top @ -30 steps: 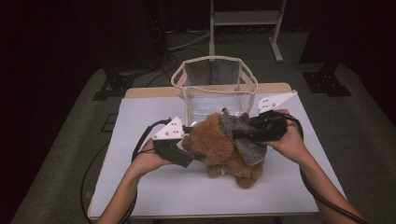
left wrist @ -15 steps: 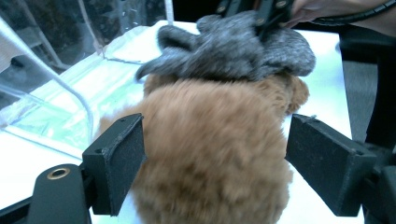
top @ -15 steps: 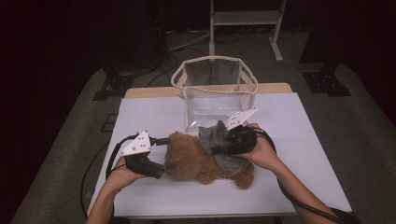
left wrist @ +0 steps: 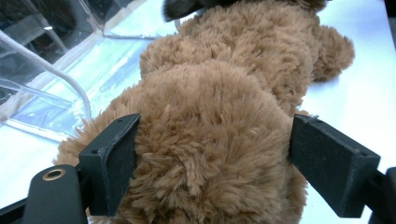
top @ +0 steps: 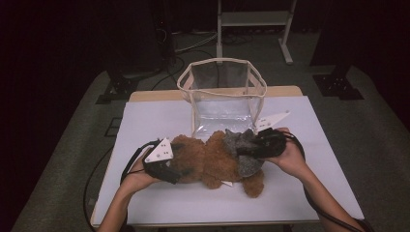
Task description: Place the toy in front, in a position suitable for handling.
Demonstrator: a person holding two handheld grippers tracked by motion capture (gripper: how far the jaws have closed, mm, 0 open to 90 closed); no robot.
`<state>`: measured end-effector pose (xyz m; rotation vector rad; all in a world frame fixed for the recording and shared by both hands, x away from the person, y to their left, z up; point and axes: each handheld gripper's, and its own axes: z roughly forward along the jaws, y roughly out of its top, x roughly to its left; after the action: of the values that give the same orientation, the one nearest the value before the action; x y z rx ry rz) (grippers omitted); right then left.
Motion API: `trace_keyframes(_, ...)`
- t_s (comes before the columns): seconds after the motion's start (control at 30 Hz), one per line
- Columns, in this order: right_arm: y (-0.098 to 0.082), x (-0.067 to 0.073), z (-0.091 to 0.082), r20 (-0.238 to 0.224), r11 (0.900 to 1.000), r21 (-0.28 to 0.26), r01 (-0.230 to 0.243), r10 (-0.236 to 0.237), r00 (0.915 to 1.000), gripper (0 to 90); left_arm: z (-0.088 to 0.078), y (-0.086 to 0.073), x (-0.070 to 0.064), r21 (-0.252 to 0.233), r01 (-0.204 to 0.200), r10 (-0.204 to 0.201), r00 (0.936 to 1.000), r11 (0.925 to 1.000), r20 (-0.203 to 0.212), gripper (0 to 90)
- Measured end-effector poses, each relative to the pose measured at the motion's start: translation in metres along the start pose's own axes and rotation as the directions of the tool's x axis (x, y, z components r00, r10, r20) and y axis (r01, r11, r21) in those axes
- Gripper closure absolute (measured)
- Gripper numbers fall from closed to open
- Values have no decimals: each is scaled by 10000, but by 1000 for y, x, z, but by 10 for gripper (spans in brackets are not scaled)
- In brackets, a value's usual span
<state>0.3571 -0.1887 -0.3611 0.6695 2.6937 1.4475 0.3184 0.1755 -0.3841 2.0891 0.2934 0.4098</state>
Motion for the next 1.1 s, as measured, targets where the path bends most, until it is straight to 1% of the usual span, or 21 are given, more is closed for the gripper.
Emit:
trace_keyframes(0.03,-5,-2,-5,26,9998,-102,-154,155,9999,738,-1,-1,1,-248,34,-33,10000,9997,47,162)
trace_keyframes(0.07,-10,-4,-8,73,9995,-153,-279,280,9996,739,-1,-2,1,-424,-32,35,10000,9991,70,149)
trace_keyframes(0.1,-15,-6,-12,162,9989,-183,-436,439,9989,739,0,-3,1,-427,-148,151,9999,9990,79,133)
trace_keyframes(0.2,-29,-10,-17,340,9975,-103,-703,707,9969,739,6,-4,3,-119,-538,537,9985,9985,-56,97)
trace_keyframes(0.3,-40,-14,-18,349,9949,-157,-993,998,9944,739,11,-7,9,17,-406,407,9990,9992,-198,84)
trace_keyframes(0.33,-43,-15,-18,334,9944,-189,-1044,1050,9939,739,13,-8,10,99,-424,426,9989,9991,-207,68)
trace_keyframes(0.43,-43,-15,-15,290,9942,-208,-1060,1065,9939,739,21,-8,13,404,-424,436,9986,9983,-296,25)
trace_keyframes(0.53,-42,-16,-9,316,9942,-179,-1063,1069,9938,739,25,-8,16,602,-440,460,9984,9972,-322,29)
trace_keyframes(0.57,-43,-17,-8,291,9936,-193,-1111,1116,9933,739,26,-9,17,627,-413,434,9986,9972,-316,47)
trace_keyframes(0.63,-45,-19,-4,240,9918,-266,-1252,1258,9918,740,25,-8,19,714,-249,277,9989,9971,-378,182)
trace_keyframes(0.67,-46,-20,-3,132,9904,-310,-1350,1355,9907,740,25,-7,19,750,-209,238,9990,9970,-383,236)
trace_keyframes(0.73,-47,-21,-2,-106,9865,-458,-1571,1568,9876,741,22,-5,18,854,-259,289,9990,9960,-338,301)
trace_keyframes(0.83,-45,-21,-4,-250,9853,-562,-1612,1600,9868,743,17,0,17,903,-213,234,9995,9957,-226,351)
trace_keyframes(0.87,-44,-20,-5,-323,9845,-637,-1632,1615,9864,743,16,1,16,841,-85,100,9998,9964,-178,363)
trace_keyframes(0.93,-41,-19,-7,-424,9857,-617,-1569,1544,9871,742,11,5,16,834,61,-61,10000,9965,1,377)
trace_keyframes(1.0,-37,-17,-7,-663,9859,-671,-1536,1492,9866,742,8,9,13,932,10,-19,9999,9956,104,384)
trace_keyframes(1.1,-31,-12,-7,-649,9897,-542,-1327,1292,9895,742,0,17,11,1147,-73,39,9995,9934,303,395)
